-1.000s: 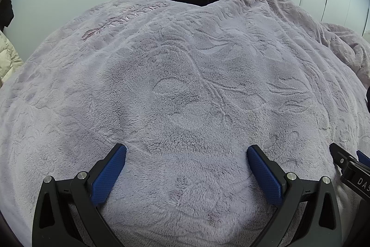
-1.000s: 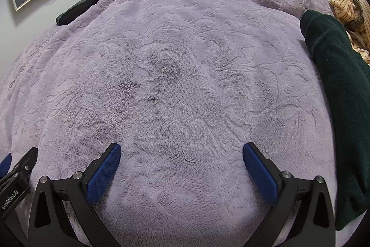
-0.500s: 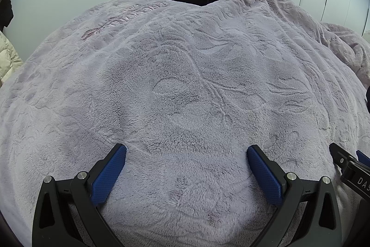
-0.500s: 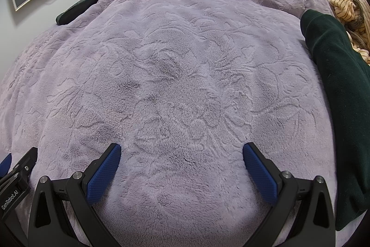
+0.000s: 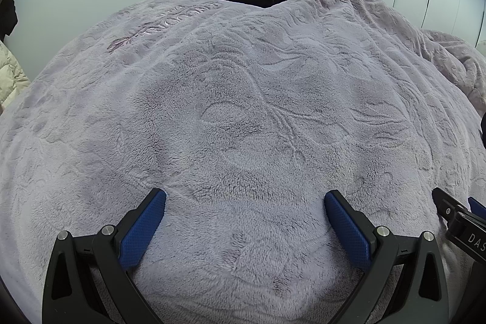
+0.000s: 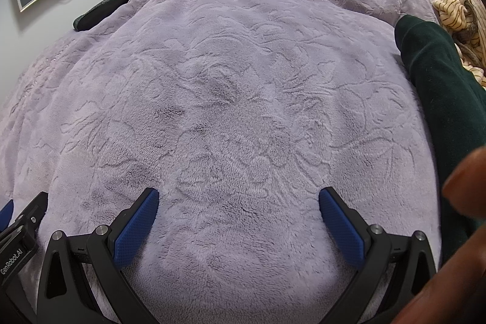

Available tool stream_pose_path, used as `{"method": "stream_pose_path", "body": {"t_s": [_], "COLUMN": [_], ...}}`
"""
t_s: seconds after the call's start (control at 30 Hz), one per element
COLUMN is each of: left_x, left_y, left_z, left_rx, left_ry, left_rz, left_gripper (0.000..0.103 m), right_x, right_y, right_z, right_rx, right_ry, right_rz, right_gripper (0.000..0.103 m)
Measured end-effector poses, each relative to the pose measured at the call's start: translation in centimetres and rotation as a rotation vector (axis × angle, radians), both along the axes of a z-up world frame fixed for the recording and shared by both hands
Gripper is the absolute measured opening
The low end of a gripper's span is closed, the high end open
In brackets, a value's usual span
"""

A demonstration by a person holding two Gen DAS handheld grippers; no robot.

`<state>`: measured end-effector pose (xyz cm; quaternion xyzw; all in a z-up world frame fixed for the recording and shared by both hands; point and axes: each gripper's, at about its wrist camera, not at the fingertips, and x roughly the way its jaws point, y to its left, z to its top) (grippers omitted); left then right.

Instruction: Fold small clothes

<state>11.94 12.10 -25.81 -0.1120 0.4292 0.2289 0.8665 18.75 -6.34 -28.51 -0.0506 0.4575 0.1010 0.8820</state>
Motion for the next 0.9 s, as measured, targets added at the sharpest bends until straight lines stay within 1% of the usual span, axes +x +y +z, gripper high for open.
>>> {"method": "stream_pose_path", "body": {"t_s": [0.9], "left_x": [0.02], "left_y": [-0.02], "left_z": [-0.01], "left_rx": [0.000], "left_ry": [-0.001], "left_rz": [0.001], "left_gripper": [0.103], "right_x": [-0.11], "right_y": [0.16], "right_z": [0.11], "right_rx": [0.009], "right_ry": [-0.001], "right_rz": [-0.001], "right_gripper": [0.103]}}
